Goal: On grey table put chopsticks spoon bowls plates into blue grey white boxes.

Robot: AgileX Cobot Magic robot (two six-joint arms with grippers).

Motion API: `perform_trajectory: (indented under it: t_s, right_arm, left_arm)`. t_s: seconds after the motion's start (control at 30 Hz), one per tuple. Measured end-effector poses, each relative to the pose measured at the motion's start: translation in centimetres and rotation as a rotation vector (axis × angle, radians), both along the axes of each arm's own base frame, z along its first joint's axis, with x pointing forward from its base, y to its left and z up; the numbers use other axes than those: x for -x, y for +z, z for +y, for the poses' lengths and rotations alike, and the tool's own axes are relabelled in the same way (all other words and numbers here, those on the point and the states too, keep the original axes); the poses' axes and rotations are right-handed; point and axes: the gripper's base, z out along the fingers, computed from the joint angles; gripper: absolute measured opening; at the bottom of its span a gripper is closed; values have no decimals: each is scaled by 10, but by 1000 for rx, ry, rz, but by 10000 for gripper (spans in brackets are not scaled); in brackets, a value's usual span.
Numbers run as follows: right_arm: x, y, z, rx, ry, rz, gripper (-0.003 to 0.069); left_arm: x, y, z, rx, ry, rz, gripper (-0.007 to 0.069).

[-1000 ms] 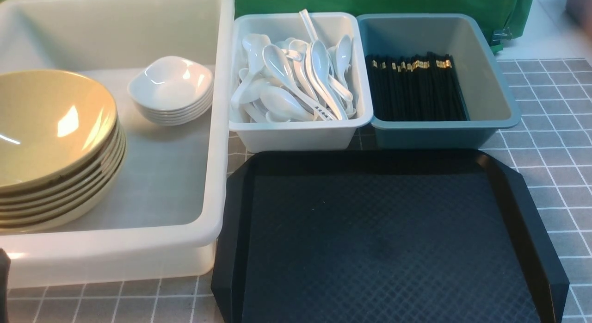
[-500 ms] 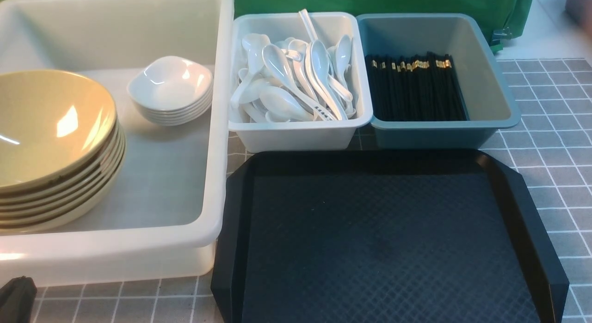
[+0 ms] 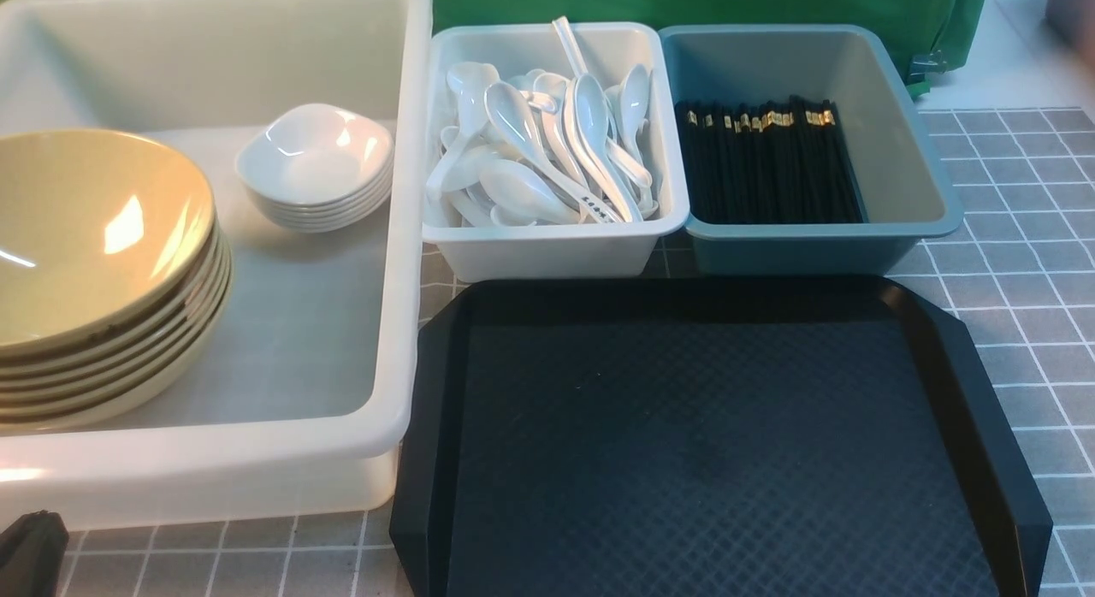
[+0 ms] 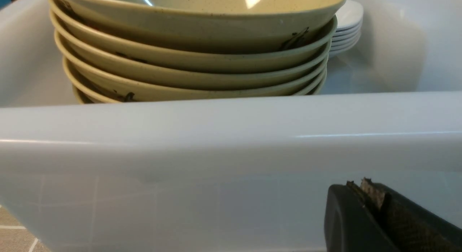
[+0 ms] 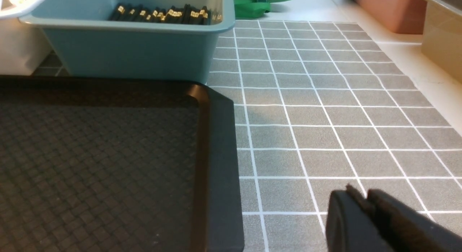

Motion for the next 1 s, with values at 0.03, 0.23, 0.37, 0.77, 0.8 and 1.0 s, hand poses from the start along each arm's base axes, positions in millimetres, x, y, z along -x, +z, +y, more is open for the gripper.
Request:
perform_trajectory:
  t_s: [0.03,0.23,0.37,0.77,0.8,1.0]
  right_arm:
    - [0,0,0,0,0,0,98]
    - [0,0,0,0,0,0,99]
    - [0,0,0,0,0,0,103]
    - [0,0,0,0,0,0,113]
    - [0,0,0,0,0,0,113]
    - [0,0,0,0,0,0,117]
  left_arm:
    - [0,0,0,0,0,0,-11]
    - [0,0,0,0,0,0,-11]
    - [0,0,0,0,0,0,-11]
    - [0,0,0,0,0,0,-11]
    - [0,0,0,0,0,0,-11]
    - [0,0,0,0,0,0,-11]
